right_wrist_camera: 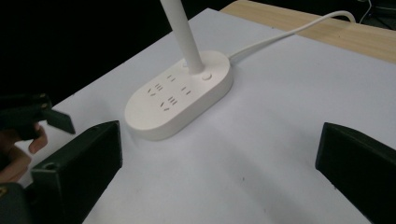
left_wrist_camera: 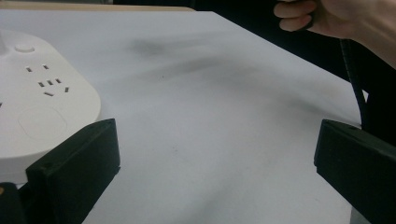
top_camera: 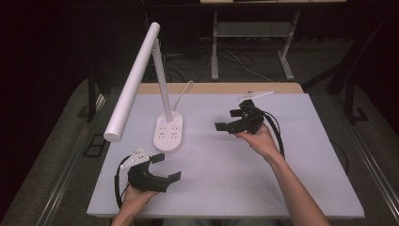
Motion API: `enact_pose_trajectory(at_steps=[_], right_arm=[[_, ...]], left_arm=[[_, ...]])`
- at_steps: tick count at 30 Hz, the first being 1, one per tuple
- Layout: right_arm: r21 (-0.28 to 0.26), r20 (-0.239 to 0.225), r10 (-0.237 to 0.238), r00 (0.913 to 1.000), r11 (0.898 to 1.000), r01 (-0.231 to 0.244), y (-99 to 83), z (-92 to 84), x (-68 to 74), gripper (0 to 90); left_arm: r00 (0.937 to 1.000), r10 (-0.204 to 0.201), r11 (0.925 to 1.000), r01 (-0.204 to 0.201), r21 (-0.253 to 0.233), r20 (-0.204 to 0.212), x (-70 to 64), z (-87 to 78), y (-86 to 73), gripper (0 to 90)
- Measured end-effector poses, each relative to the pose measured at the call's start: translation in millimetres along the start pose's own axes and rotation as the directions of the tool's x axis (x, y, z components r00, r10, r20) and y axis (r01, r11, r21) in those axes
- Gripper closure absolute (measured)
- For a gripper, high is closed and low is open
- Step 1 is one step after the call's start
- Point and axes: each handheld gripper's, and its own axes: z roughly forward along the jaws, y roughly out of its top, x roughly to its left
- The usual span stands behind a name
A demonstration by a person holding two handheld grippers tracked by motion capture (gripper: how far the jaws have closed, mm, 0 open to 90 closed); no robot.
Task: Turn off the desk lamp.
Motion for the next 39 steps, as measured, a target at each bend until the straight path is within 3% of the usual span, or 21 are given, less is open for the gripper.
enact_pose_trajectory(at_steps=[12,22,33,39], right_arm=[[-0.011,0.027,-0.005,0.9996,1.0,0.005,-36.5,-40.7,10.6,0.5],[-0.032,0.071,0.024,0.9972,0.999,-0.021,-68.5,-76.3,12.8,0.6],[-0.03,0.16,0.044,0.9861,0.999,-0.04,-114.9,-109.2,15.8,0.6],[-0.051,0.191,0.091,0.9774,0.995,-0.082,-141.5,-122.2,17.2,0.6]], left_arm=[[1.0,0.004,1.0,-0.004,0.001,-0.007,0.0,-0.4,0.2,0.0],[0.9998,0.016,0.9998,-0.016,0.011,-0.007,-0.7,0.0,0.5,0.0],[0.9998,0.019,0.9998,-0.019,0.011,-0.008,-1.4,-1.3,0.4,0.0],[0.9998,0.019,0.9997,-0.019,0.013,-0.007,-1.9,-1.0,0.3,0.0]])
